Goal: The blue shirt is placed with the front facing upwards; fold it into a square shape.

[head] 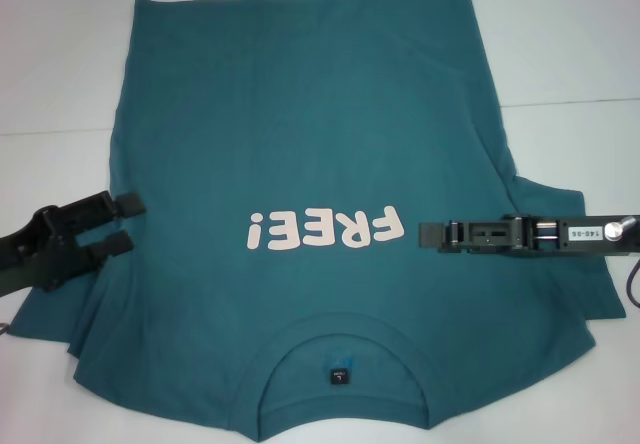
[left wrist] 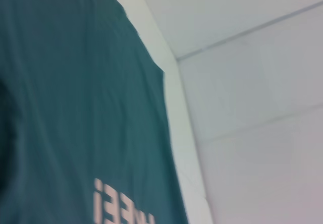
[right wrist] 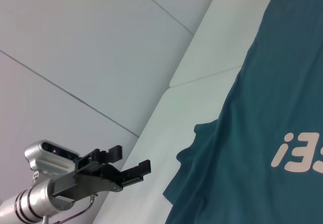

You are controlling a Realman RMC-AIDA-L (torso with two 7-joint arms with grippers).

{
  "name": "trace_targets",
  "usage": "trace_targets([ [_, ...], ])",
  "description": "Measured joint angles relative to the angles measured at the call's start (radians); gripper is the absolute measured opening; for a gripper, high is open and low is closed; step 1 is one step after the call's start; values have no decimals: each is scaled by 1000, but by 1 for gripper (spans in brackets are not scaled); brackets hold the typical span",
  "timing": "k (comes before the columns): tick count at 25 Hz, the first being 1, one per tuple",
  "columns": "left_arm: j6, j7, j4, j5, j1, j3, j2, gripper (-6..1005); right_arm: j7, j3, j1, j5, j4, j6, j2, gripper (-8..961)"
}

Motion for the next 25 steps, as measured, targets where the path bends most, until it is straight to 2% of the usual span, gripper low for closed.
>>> trace_targets([
  [5, -109, -4, 2, 0, 20, -5, 1, 721, 10, 2, -3, 2, 5, -5, -15, 868],
  [11, -220, 1, 10, 22, 24, -3, 1, 716, 31, 3, 4, -1, 3, 2, -22, 867],
  [19, -331, 92, 38, 138, -16, 37, 11, 710, 32, 4, 9, -1, 1, 7, -30, 867],
  [25, -415, 113, 34, 160, -22, 57, 11, 705, 32, 4, 7, -1, 1, 8, -31, 867],
])
